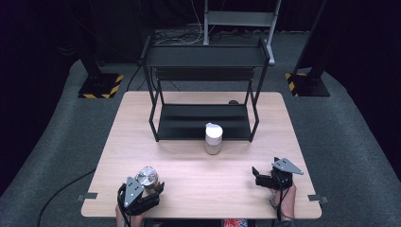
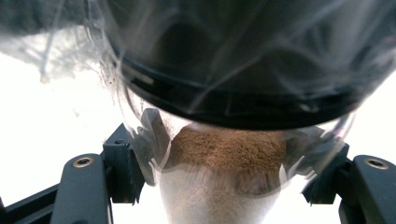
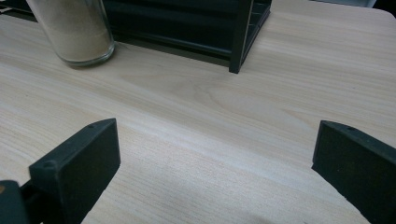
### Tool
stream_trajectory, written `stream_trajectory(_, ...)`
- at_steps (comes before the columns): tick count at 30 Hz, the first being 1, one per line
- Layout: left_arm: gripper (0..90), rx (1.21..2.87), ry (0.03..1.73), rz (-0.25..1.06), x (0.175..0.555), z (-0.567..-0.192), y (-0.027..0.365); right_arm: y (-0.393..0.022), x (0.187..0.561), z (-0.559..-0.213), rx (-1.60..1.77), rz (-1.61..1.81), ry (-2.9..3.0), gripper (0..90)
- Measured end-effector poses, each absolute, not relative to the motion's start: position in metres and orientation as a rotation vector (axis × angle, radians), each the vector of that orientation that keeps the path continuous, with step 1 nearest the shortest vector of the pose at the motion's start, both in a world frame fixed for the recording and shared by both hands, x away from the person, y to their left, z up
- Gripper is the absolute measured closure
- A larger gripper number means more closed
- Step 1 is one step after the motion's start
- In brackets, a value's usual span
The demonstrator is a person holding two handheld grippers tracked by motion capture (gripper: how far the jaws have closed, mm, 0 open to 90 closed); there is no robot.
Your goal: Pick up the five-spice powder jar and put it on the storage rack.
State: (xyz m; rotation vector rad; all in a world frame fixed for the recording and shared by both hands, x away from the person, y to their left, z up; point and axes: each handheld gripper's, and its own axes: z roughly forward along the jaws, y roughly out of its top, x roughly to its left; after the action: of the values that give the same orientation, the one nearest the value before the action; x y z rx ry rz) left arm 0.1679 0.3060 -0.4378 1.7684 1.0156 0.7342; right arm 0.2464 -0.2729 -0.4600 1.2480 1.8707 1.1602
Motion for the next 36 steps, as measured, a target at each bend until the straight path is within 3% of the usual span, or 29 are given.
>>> stream_trajectory(36,30.2,1.814,0.982,0.736,0.198,-0.423,0.304,-0.274,0.248,-0.459,1.247,1.160,1.880,0.0)
